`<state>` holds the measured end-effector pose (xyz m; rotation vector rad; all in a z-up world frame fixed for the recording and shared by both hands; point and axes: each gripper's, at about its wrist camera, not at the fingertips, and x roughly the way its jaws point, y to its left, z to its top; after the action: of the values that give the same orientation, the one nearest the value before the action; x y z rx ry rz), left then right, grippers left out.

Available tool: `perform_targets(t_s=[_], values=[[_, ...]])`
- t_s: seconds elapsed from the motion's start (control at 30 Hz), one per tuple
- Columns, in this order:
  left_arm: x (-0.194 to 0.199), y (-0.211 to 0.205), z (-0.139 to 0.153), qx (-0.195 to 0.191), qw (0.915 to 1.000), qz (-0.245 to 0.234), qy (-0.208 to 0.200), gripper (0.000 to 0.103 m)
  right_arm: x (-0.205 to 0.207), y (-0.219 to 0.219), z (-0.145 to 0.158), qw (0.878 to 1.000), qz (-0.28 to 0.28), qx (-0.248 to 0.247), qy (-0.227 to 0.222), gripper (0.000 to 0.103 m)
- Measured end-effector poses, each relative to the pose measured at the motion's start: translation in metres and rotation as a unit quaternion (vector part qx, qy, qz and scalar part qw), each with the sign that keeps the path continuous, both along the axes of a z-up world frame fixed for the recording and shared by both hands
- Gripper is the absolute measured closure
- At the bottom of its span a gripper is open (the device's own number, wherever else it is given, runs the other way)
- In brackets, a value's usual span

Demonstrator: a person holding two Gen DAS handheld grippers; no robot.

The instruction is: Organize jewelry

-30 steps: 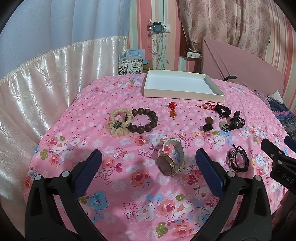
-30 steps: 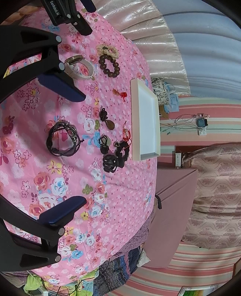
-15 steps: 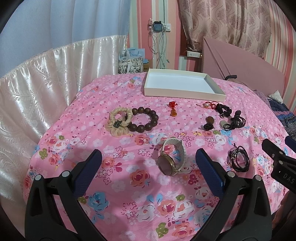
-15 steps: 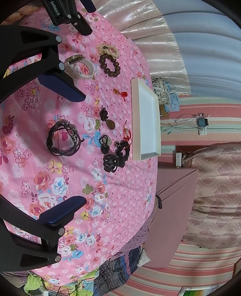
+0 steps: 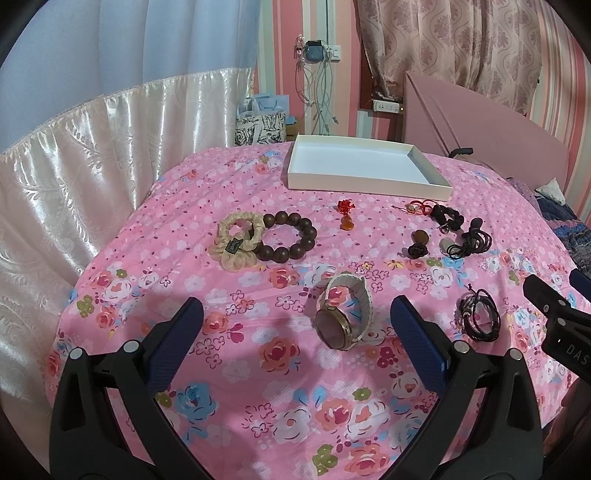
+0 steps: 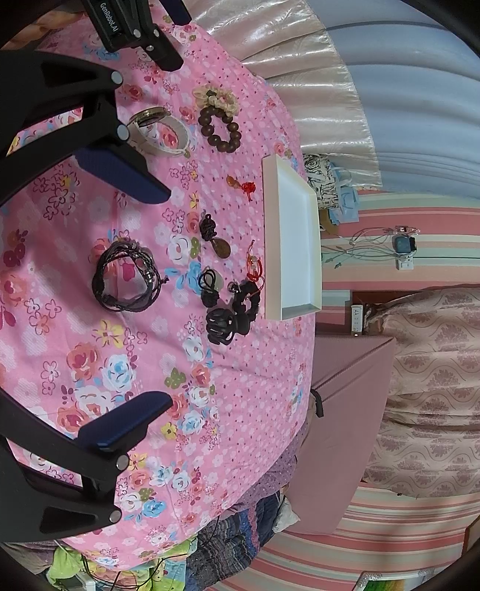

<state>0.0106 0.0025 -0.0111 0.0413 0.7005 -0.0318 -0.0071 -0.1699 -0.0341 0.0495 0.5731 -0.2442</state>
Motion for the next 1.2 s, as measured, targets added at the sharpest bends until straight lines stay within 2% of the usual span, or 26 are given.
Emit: perform_targets(t_s=[0.77,1.2], values=[[0.008,-0.001,-0.004,-0.003,0.9999,0.0,0.011,0.003,0.011,0.001,-0.008,1.0,0.0,0.001,0.015,0.002],[0.049,-0.001,-0.01,-0.013,0.9993,-0.006,0.035,0.003,0.046,-0.004,-0.003,1.0,0.0,-0.01,0.023,0.002]])
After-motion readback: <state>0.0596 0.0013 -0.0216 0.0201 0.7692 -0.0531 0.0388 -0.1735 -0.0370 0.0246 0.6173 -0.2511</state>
